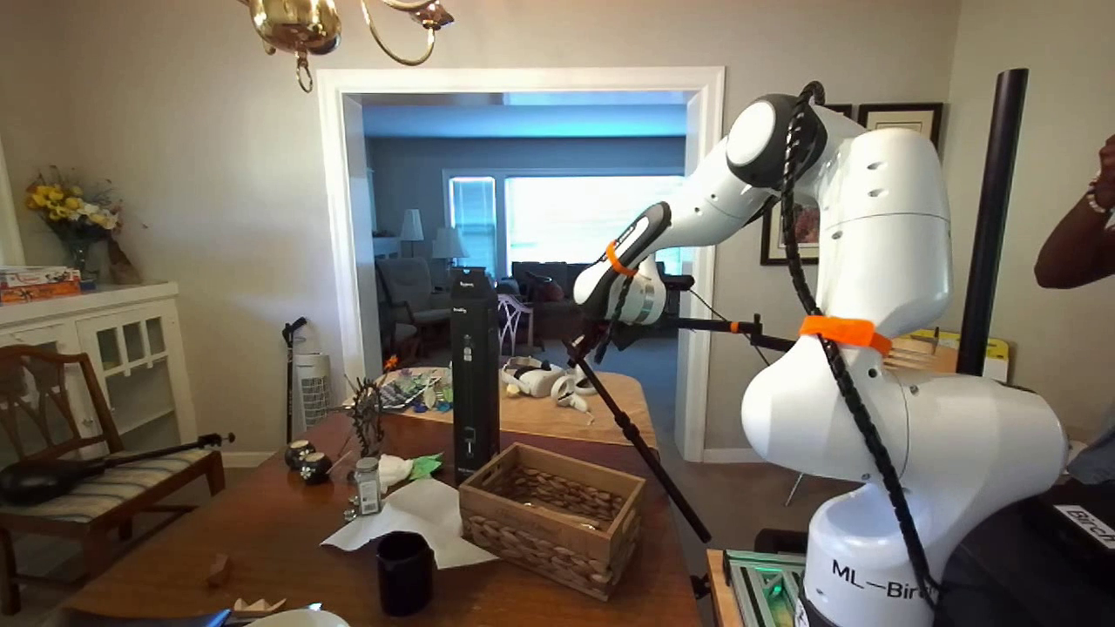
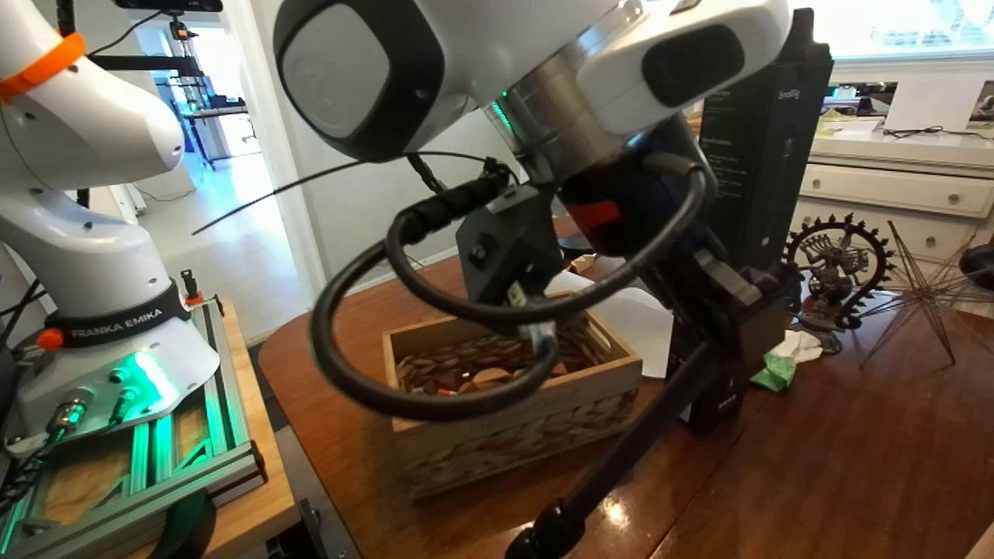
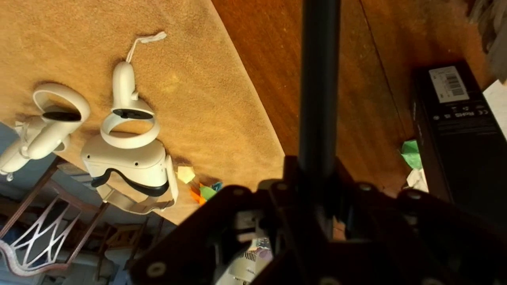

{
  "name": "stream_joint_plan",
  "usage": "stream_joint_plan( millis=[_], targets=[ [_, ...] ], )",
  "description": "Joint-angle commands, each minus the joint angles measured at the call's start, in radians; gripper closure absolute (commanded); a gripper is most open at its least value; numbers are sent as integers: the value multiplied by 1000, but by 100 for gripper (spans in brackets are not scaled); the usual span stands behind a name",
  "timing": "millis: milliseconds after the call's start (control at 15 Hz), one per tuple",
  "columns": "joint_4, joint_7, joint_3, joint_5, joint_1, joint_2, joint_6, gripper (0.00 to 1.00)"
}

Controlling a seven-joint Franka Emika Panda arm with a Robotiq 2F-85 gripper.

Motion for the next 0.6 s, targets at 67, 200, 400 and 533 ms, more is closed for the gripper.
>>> stream_joint_plan(
  millis=[67,200,400,533],
  targets=[
    [-6,-113,174,126,-170,-49,-38,94],
    [-3,-138,230,159,-227,-71,-50,94],
    [4,-170,303,199,-306,-99,-75,94],
    [7,-191,347,225,-354,-116,-84,94]
  ],
)
